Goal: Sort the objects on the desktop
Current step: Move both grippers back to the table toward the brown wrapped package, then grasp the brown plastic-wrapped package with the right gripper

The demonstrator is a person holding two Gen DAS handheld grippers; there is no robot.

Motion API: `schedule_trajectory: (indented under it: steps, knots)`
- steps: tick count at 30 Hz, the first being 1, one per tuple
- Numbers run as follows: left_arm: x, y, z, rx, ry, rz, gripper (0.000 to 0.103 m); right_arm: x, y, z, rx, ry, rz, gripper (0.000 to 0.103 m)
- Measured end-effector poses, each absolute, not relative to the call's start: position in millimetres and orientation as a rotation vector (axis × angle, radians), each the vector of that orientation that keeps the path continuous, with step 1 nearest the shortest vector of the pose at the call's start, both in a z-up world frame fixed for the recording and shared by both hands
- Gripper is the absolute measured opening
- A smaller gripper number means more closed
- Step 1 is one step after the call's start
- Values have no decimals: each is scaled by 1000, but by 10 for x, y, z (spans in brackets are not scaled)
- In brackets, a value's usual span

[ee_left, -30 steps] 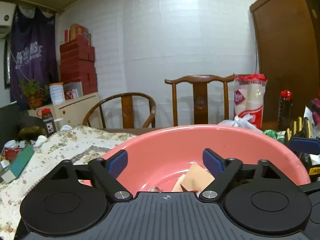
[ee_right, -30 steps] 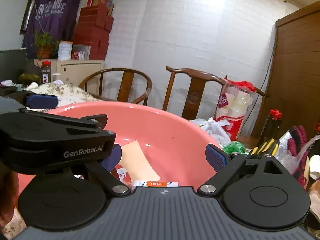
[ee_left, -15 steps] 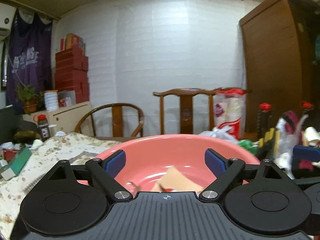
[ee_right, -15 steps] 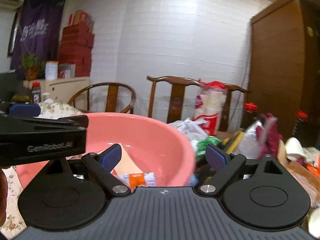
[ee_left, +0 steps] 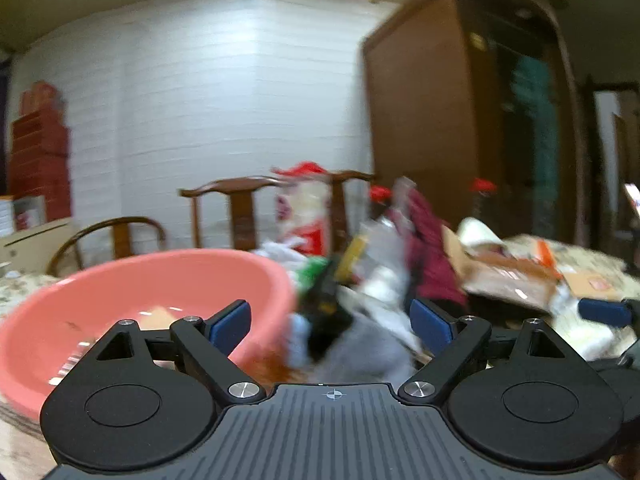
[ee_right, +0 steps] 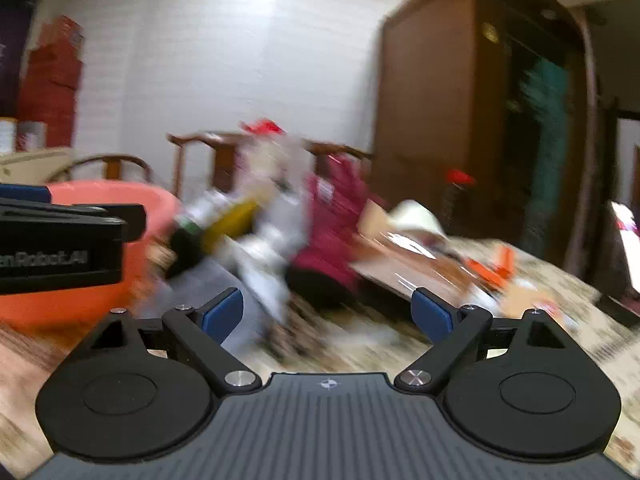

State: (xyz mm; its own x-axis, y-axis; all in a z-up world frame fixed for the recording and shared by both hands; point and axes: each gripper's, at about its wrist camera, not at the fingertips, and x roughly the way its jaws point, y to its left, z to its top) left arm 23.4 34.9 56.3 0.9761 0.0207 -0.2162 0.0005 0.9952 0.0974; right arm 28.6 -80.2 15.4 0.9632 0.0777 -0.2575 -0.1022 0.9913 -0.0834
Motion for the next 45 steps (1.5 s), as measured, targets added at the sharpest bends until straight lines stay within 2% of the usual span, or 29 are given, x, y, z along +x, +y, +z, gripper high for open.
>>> schedule_trajectory:
  steps: [5,8,16,21,25,32,38,42,45]
  knots:
    - [509,107,338,137,245,-1,94,299,-1250,-129,-119,298,-17,95]
    - [710,109,318,127,258,11,103,334,-1433,-210,-116,319,-32,95]
    - [1087,149,264,128,312,50,103,600,-1625,-211,-124,367,-9,95]
    - [1149,69,371,166,258,24,103,830,-1571,-2,-166,303,41,95]
    - [1262,13,420,191,244,20,103,1083,-1497,101,-234,302,71,99]
    - [1549,-109,433,232,266,-62,103,1552,-1320,-17,-394,378,70,100]
    - [1840,-440,510,271,261,-132,103,1646,-1429,-115,-391,382,40,100]
    - [2040,-676,440,343,269,-153,103,1703,-1482,-137,-405,372,30,98]
    - [2176,-758,408,350,268,-159,103,1730,-1458,-155,-442,362,43,88]
